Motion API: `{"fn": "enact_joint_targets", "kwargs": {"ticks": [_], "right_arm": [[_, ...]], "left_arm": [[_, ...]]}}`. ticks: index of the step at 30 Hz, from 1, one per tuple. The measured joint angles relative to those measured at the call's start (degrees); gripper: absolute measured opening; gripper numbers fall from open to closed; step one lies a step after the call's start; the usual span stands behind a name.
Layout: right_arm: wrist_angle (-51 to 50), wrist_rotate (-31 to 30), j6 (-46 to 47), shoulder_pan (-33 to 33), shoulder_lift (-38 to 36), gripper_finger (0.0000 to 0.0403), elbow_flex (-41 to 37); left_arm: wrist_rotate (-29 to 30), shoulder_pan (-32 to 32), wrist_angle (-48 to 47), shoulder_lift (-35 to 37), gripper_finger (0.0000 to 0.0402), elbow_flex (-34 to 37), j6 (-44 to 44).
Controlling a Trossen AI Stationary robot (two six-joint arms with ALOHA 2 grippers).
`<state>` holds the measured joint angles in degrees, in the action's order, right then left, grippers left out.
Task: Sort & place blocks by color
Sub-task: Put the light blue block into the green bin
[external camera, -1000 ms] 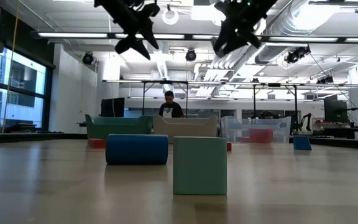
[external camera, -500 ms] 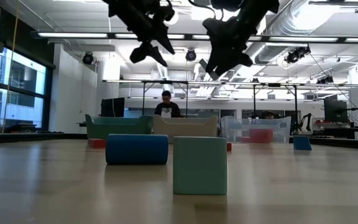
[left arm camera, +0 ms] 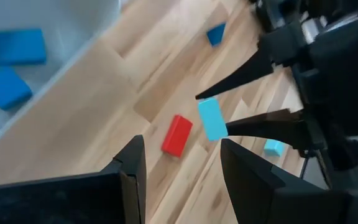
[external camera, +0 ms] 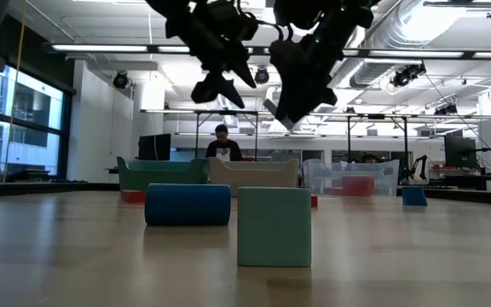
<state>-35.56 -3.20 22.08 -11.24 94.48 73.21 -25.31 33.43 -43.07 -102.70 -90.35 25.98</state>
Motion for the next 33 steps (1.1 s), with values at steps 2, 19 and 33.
{"fn": "enact_joint_targets", "kwargs": {"ticks": [2, 19, 33], "right_arm": [[0.5, -0.2, -0.4, 0.3, 0.6, 0.0103, 0.0], [4.8, 0.3, -0.1, 0.8, 2.4, 0.0102, 0.0], [8.1, 0.2, 3.4, 0.9, 2.4, 0.0102, 0.0]], "left_arm": [[0.0, -0.8, 0.0, -0.7, 0.0131, 0.0, 0.0], [0.7, -3.9, 1.9, -3.9, 0.0131, 0.0, 0.3], [0.6, -4.1, 2.4, -3.7, 0.0131, 0.0, 0.4]]}}
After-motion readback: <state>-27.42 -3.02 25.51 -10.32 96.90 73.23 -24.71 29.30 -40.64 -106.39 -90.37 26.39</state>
